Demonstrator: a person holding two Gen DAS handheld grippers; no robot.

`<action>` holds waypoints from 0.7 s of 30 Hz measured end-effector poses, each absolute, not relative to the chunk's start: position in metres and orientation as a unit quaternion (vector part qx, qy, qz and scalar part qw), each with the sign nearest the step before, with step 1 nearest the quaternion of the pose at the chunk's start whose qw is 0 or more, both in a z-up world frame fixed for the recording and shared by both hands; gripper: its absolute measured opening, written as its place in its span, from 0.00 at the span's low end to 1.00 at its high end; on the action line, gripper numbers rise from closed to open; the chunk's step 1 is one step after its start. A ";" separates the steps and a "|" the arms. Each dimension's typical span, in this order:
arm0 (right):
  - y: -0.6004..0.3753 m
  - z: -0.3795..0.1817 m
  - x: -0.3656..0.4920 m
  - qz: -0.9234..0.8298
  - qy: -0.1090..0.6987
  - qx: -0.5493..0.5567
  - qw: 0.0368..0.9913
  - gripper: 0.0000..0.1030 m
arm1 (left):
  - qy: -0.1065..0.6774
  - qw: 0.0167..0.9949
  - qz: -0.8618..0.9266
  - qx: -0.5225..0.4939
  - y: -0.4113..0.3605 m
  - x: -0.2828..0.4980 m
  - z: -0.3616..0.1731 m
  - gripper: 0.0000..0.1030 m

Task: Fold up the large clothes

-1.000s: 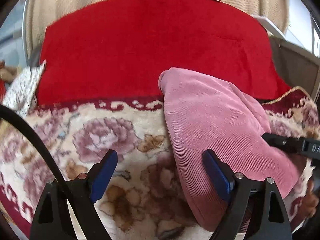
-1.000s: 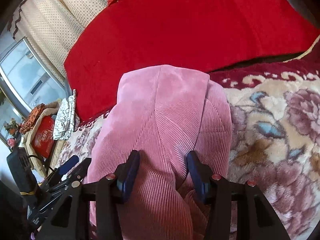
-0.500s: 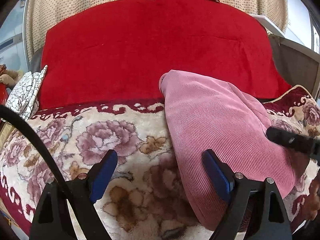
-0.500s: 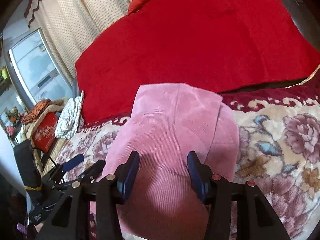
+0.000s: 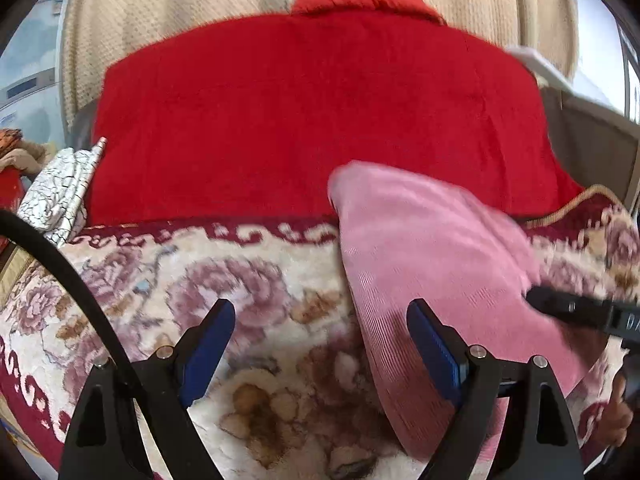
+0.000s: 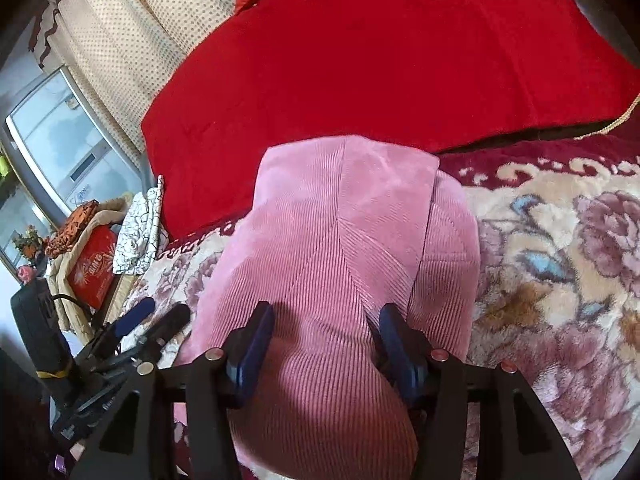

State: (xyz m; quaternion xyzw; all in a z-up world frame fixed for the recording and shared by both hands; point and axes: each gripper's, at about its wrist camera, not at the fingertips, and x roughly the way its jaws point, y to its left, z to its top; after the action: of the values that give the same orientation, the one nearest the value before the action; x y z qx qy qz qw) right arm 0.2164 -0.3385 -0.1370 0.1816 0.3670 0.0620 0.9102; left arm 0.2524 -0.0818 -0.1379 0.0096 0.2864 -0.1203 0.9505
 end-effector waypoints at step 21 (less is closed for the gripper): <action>-0.340 -0.125 0.197 0.086 0.360 0.142 0.918 0.56 | 0.298 0.943 -0.137 0.052 -0.093 0.248 -0.144 0.85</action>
State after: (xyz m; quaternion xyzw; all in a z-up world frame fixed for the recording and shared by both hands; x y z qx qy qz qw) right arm 0.1969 -0.3403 -0.1246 0.1420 0.3599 0.0859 0.9181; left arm 0.2481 -0.0930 -0.1436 0.0517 0.2982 -0.1367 0.9433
